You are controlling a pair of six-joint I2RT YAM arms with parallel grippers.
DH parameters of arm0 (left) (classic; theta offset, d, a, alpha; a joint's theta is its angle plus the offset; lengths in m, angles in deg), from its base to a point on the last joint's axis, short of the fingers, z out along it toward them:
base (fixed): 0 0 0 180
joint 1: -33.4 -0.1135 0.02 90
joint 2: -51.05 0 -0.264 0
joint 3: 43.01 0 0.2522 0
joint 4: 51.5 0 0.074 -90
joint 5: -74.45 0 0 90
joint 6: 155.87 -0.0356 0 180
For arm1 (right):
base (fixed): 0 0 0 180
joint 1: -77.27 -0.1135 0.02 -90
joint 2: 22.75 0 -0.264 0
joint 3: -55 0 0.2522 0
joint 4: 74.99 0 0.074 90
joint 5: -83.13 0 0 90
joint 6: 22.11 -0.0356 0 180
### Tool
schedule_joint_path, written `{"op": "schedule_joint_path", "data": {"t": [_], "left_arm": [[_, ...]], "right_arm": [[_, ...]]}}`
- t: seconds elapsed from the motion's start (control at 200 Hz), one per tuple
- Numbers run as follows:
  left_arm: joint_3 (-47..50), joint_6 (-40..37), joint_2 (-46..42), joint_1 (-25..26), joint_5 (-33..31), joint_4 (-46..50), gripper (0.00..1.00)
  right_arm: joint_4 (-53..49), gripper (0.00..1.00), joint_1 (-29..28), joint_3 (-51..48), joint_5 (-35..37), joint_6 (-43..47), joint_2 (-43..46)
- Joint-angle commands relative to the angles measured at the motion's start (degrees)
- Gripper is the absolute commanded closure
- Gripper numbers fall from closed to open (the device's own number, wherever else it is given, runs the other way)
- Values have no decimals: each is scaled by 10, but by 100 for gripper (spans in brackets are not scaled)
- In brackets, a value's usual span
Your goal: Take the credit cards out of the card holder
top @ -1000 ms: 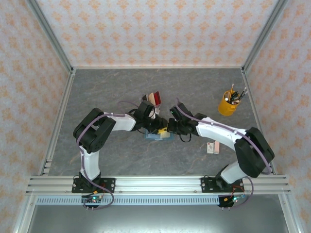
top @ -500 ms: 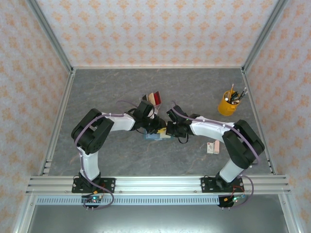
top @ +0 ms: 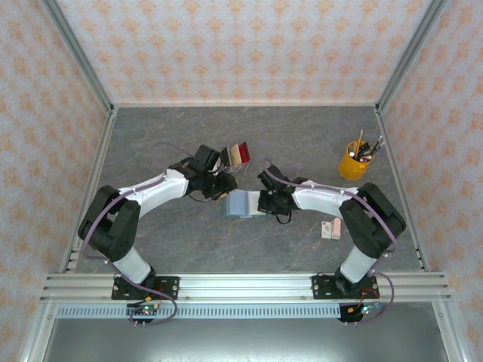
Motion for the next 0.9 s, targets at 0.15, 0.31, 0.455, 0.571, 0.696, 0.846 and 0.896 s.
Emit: {"op": "schedule_joint_path", "data": {"t": [0.15,0.31,0.455,0.571,0.696,0.846,0.896], "left_arm": [[7,-34,-1,3,-11,37,57],[4,-43,17,5,17,22,55],[1,-46,32,6,19,19,55],[2,-44,41,5,27,10,55],[-1,-46,45,7,32,7,56],[-4,-53,55,7,27,14,58],[-5,-55,58,7,26,15,58]], "right_arm": [[-21,90,-5,23,18,7,-29],[-24,90,-5,26,19,6,-34],[-26,90,-5,28,20,7,-40],[-26,90,-5,28,20,7,-41],[-27,90,-5,28,19,7,-42],[-27,90,-5,29,18,7,-45],[-28,90,-5,29,16,7,-45]]}}
